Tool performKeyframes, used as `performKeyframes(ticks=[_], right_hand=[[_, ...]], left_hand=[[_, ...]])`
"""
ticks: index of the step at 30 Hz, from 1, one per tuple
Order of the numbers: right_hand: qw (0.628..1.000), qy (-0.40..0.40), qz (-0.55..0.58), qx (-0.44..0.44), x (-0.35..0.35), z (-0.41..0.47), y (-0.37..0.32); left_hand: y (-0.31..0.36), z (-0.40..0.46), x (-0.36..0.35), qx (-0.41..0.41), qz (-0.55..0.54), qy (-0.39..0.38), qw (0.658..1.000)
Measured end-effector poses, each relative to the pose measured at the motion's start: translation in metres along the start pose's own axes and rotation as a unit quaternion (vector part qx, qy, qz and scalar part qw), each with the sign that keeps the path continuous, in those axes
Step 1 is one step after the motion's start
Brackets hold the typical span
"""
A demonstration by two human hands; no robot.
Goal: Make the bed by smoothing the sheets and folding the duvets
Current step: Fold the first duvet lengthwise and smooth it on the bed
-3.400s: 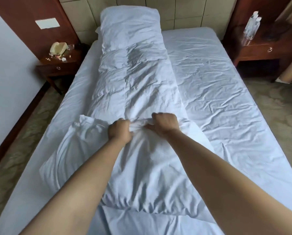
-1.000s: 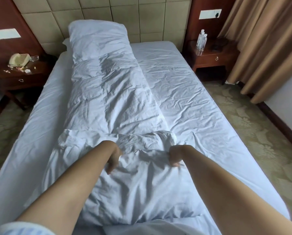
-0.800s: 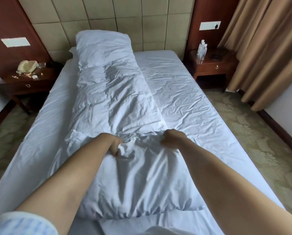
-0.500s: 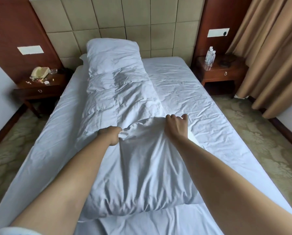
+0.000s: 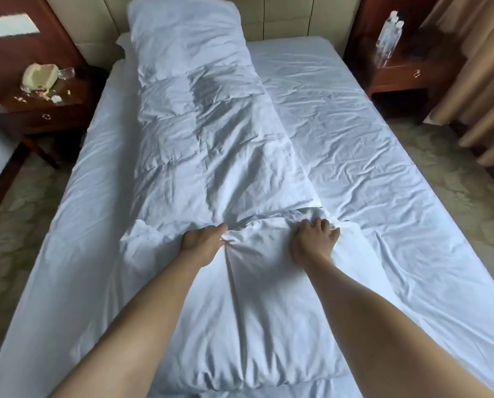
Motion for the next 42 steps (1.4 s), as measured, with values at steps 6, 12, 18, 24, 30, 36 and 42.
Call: performKeyframes(ticks=[6, 12, 18, 24, 30, 36, 42], right_hand=[[0.995, 0.013, 0.004, 0.102, -0.041, 0.008, -0.035], [0.983, 0.012, 0.023, 0.180, -0.041, 0.044, -0.079], [0.986, 0.014, 0.000, 0.166, -0.056, 0.092, -0.102], [0.976, -0.149, -0.077, 0.138, -0.142, 0.035, -0.064], [0.984, -0.123, -0.064, 0.110, -0.137, 0.039, -0.064], [0.977, -0.092, 0.056, 0.182, -0.097, 0.013, -0.095], [0.978, -0.093, -0.017, 0.188, -0.061, 0.012, -0.084]], left_hand=[[0.000, 0.031, -0.039, -0.030, 0.001, -0.024, 0.999], [-0.016, 0.061, -0.070, 0.040, -0.102, 0.005, 0.994], [-0.061, 0.097, -0.057, 0.087, -0.108, 0.028, 0.990], [-0.073, 0.063, -0.085, 0.026, -0.070, -0.211, 0.975], [-0.076, 0.050, -0.076, 0.063, -0.103, -0.240, 0.963], [-0.061, 0.041, -0.059, 0.002, -0.034, -0.097, 0.995], [-0.065, 0.014, -0.041, 0.099, -0.126, -0.166, 0.973]])
Point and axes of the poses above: each hand's wrist, its own z-axis towards the middle knuckle, its own x-axis out of the back of the hand, y = z × x, the point moved 5 cm from there along z, towards the middle knuckle, and after that the axes turned 15 degrees about y, right-handed, at the moved point
